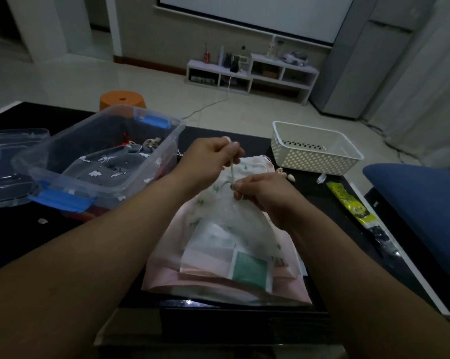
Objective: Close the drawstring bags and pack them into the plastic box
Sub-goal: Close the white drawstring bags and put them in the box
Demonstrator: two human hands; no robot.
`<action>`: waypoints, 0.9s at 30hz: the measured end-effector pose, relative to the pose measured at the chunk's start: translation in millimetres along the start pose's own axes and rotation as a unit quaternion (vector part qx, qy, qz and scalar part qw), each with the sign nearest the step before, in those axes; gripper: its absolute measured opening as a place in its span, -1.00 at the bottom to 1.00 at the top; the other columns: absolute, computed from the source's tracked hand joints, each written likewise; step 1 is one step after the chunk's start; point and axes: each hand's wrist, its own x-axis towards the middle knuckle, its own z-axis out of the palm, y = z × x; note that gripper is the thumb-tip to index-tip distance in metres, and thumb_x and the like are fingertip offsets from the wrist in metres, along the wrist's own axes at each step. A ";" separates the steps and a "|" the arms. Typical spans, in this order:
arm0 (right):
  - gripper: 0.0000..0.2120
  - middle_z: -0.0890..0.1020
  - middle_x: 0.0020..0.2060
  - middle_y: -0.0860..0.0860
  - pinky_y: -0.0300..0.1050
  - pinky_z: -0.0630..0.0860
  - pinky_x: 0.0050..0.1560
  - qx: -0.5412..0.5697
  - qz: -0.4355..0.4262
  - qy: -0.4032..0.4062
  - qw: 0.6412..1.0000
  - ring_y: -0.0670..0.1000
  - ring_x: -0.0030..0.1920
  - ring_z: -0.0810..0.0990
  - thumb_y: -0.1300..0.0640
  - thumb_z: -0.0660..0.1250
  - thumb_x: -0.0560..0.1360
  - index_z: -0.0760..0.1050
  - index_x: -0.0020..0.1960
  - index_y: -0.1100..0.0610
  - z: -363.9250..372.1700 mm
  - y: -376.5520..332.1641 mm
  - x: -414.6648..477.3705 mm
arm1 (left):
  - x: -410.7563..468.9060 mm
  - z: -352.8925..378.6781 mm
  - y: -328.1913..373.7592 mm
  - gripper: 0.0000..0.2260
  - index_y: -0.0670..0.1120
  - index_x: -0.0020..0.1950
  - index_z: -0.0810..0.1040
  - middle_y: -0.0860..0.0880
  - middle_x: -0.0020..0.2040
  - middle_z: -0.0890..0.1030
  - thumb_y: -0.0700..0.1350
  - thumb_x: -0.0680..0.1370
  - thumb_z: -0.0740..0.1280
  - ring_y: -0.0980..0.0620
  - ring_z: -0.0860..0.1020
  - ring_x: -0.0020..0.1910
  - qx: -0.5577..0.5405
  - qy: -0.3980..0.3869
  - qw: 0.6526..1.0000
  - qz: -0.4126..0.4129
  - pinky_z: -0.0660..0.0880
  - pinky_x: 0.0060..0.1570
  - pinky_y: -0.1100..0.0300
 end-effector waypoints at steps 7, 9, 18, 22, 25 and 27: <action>-0.81 0.74 0.02 -0.08 -0.23 0.55 0.04 -0.079 -0.049 -0.046 0.995 -0.09 0.06 0.69 0.19 0.39 0.62 0.72 -0.10 0.19 8.4 1.5 -0.3 | 2.5 1.6 -2.1 -0.73 -0.05 0.19 0.70 -0.03 -0.06 0.74 0.03 0.72 0.25 0.07 0.71 -0.04 -0.017 -0.068 0.998 0.002 0.66 0.05 0.11; -0.82 0.74 -0.02 -0.04 -0.19 0.57 0.01 -0.052 -0.056 -0.033 0.997 -0.06 0.00 0.70 0.25 0.36 0.63 0.71 -0.07 0.24 5.8 2.8 1.9 | 0.0 3.0 -3.5 -0.69 -0.10 0.20 0.65 -0.10 -0.09 0.72 0.08 0.72 0.23 0.02 0.70 -0.11 0.013 -0.104 0.994 -0.005 0.66 -0.01 0.08; -0.76 0.73 0.01 0.20 0.14 0.58 0.27 0.109 -0.021 -0.074 0.991 0.16 0.07 0.69 0.26 0.24 0.67 0.69 0.07 0.28 -10.6 8.2 15.4 | -20.8 4.0 -17.1 -0.72 -0.01 0.36 0.55 -0.02 0.17 0.64 0.04 0.71 0.23 -0.02 0.55 0.17 0.291 -0.070 0.943 0.148 0.49 0.18 -0.02; -0.79 0.71 -0.10 0.11 0.09 0.57 0.23 0.073 -0.004 -0.045 0.996 0.10 0.01 0.66 0.20 0.31 0.67 0.68 -0.05 0.21 -8.1 8.3 12.2 | -24.1 -4.0 -14.3 -0.87 -0.03 0.07 0.59 -0.04 -0.05 0.61 -0.05 0.69 0.27 -0.06 0.50 0.02 0.351 -0.028 0.920 0.171 0.47 0.00 -0.04; -0.82 0.74 -0.09 0.09 -0.04 0.59 0.07 0.029 -0.038 0.014 0.999 0.07 -0.03 0.66 0.22 0.36 0.64 0.68 -0.07 0.26 -5.8 6.5 7.4 | -26.7 -1.9 -8.3 -0.90 -0.01 0.01 0.57 -0.02 -0.09 0.59 -0.07 0.68 0.29 -0.09 0.51 -0.02 0.419 -0.017 0.890 0.180 0.44 -0.04 -0.03; -0.84 0.75 -0.09 0.10 -0.02 0.60 0.03 -0.023 -0.073 0.055 0.996 0.10 -0.03 0.67 0.21 0.40 0.61 0.70 -0.08 0.25 -4.5 6.6 7.2 | -28.8 1.4 -2.3 -0.96 0.01 0.03 0.55 0.02 -0.08 0.58 -0.08 0.66 0.31 -0.06 0.50 -0.03 0.476 0.003 0.855 0.206 0.42 -0.02 0.01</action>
